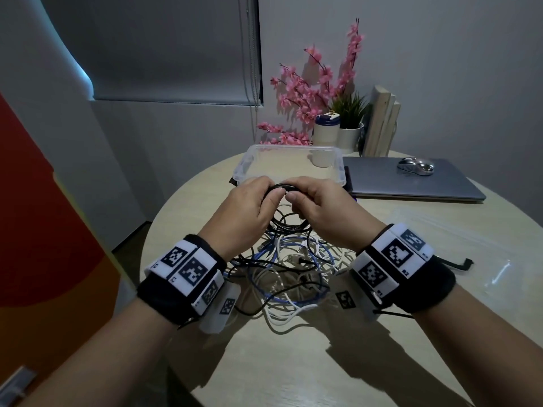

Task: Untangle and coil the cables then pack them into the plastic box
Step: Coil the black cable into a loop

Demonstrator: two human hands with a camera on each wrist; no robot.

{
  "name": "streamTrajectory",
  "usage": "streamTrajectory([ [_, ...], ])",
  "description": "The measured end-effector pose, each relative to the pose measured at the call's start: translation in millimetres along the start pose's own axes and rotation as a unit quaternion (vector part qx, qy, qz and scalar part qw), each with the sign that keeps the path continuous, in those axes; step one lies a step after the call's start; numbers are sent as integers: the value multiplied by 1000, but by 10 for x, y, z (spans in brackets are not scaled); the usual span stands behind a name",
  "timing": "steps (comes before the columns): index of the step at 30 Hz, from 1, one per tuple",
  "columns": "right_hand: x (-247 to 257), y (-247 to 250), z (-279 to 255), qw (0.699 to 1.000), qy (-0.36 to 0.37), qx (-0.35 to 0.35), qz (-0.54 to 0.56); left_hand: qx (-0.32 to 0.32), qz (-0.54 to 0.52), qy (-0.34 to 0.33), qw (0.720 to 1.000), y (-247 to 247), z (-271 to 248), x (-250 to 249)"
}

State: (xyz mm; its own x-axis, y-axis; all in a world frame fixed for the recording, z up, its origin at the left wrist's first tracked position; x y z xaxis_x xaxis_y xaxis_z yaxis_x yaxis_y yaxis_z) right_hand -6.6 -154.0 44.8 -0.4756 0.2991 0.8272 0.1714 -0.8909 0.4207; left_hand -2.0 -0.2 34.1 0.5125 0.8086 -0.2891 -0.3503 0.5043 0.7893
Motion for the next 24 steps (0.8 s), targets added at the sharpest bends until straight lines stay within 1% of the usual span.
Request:
streamTrajectory([
  [4,19,1,-10,998,-24,7,59,12,-24,17,999,-18,-11,-29],
  [8,-9,28,-36,987,-93,23,126,-12,-44,46,998,32,0,17],
  [10,-36,41,-35,985,-110,25,128,-11,-62,52,997,44,-7,31],
  [13,-54,60,-29,988,-105,10,112,19,-142,73,987,68,-25,12],
  [15,-56,71,-26,989,-99,-6,111,55,-216,87,971,91,-14,36],
  [17,-68,103,-17,989,-100,-28,108,73,-258,89,959,116,0,115],
  [19,-87,142,-3,989,-102,-43,102,64,-266,80,959,146,7,189],
  [21,-105,157,4,989,-107,-45,92,41,-235,69,969,162,20,226],
  [24,-110,138,6,990,-109,-31,85,-44,-145,62,986,180,72,233],
])
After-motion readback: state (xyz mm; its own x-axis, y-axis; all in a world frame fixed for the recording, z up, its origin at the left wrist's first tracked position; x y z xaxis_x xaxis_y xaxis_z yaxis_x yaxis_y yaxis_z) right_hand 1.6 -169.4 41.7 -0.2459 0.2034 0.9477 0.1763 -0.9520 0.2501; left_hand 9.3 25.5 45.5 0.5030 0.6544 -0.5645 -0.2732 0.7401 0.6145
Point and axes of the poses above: each hand's wrist, its own z-axis towards the middle knuckle, its own y-axis out of the back of the hand, x = y × z, the point moved 2 cm from there along z, towards the middle knuckle, and after that the axes turned 12 degrees about z, right-handed, at the moved point
